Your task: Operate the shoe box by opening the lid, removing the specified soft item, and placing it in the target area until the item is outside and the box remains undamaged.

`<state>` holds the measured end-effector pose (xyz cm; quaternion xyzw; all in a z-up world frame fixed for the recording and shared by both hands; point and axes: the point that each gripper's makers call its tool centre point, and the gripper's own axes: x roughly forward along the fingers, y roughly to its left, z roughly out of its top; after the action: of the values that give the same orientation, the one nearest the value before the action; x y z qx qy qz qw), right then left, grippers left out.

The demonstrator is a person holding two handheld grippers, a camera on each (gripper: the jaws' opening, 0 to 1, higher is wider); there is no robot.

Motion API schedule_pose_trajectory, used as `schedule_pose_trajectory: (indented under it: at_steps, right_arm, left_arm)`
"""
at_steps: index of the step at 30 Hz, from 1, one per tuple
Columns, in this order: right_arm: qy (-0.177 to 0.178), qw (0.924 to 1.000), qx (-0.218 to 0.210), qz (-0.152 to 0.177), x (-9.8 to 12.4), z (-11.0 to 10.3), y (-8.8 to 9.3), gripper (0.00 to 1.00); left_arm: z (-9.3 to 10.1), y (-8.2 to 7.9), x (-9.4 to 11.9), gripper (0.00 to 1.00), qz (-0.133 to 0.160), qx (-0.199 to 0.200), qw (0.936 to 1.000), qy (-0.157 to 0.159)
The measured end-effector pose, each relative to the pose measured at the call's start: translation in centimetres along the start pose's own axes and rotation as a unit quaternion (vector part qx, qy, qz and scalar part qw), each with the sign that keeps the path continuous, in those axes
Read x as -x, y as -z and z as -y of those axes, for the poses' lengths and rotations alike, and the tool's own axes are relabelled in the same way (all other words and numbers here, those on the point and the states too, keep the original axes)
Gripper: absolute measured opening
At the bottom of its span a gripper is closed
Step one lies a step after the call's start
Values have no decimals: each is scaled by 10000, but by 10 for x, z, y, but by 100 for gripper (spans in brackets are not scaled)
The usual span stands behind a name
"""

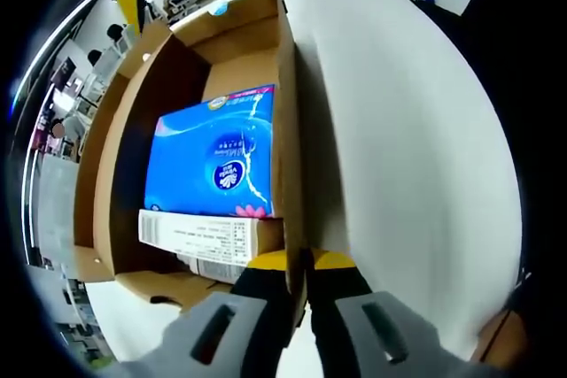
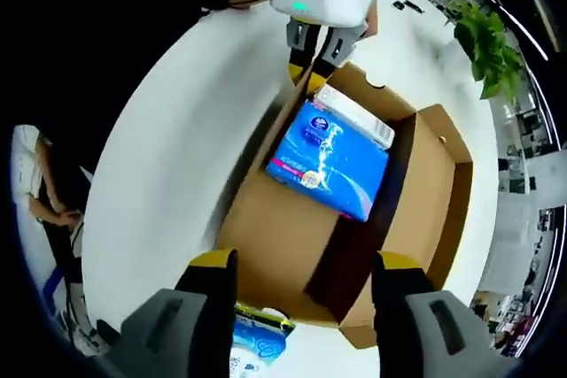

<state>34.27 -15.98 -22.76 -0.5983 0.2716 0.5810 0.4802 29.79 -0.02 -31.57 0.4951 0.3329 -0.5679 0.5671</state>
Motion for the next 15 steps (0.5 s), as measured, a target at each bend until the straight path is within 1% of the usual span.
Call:
schedule_pose_trajectory:
  at_steps: [1,4,8,11,12,13,15]
  right_arm:
    - [5,9997,247,89,-7,7,-6,65]
    - [-19,9991,391,144,-14,12,-11,67]
    - [-54,9978,625,216,-26,22,-20,67]
    - [-18,9948,968,330,-35,30,-33,67]
    - [-14,9943,1012,344,-36,32,-36,67]
    - [42,9924,1169,389,-39,37,-41,67]
    - [63,9906,1283,481,-44,42,-50,67]
  left_arm:
    - [0,0,0,5,-1,4,10000,1]
    - [0,0,0,5,0,8,10000,3]
    - [0,0,0,5,2,11,10000,7]
    - [0,0,0,5,3,8,10000,9]
    - [0,0,0,5,3,8,10000,9]
    - [0,0,0,5,4,10,10000,11]
    - [0,0,1,5,9,6,10000,10]
